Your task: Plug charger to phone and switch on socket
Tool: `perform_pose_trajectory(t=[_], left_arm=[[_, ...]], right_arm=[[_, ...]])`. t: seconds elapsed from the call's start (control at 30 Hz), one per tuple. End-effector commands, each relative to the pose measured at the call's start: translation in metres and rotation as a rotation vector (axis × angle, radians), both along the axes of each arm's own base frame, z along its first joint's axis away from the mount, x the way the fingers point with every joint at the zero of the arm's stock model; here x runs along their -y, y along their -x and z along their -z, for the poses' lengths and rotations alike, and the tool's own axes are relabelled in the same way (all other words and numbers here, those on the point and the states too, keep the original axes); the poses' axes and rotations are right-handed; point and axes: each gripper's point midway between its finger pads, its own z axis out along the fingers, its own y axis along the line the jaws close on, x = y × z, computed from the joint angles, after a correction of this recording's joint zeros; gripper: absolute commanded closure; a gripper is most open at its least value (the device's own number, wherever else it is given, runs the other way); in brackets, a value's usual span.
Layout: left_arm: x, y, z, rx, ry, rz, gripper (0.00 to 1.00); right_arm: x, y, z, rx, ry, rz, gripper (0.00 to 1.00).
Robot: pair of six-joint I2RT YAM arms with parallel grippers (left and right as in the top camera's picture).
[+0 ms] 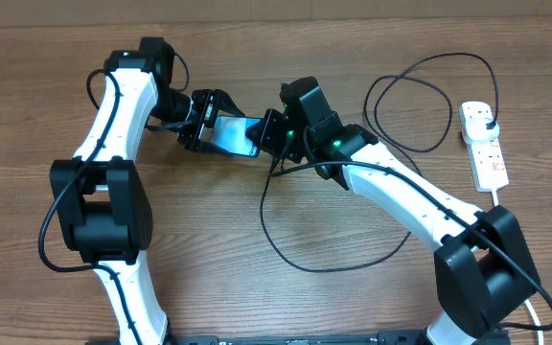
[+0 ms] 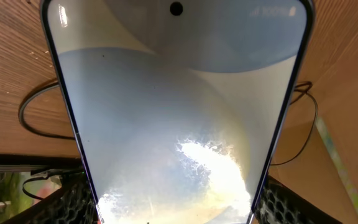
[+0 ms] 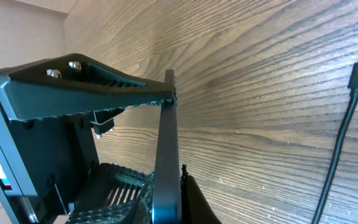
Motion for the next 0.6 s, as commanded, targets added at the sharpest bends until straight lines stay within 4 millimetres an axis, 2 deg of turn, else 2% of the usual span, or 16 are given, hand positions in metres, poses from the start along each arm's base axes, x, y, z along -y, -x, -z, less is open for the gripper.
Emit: perform_pose_trajectory(t=[0.0,0.1,0.2,0.47,0.57], left_arm=[[0.004,-0.004,-0.010,0.019,0.022,-0.003,0.14],[0.004,-0.007,-0.010,0.034,0.020,-0.003,0.11],[0.005,-0.011,-0.011,0.073,0.028,0.012,0.10],[0.022,-0.040,-0.029,0.406,0.133,0.166,0.09],[0.029,-0.045,-0.033,0.469,0.148,0.198,0.10]], right_arm=[[-0.005,-0.013,-0.020,0.018,-0.080,0.023,0.96],[0.001,-0.018,-0.024,0.015,-0.106,0.028,0.96],[0.016,-0.027,-0.029,0.006,-0.121,0.060,0.96],[0.070,-0.052,-0.048,-0.026,-0.179,0.184,0.96],[0.086,-0.061,-0.051,-0.117,-0.256,0.307,0.96]])
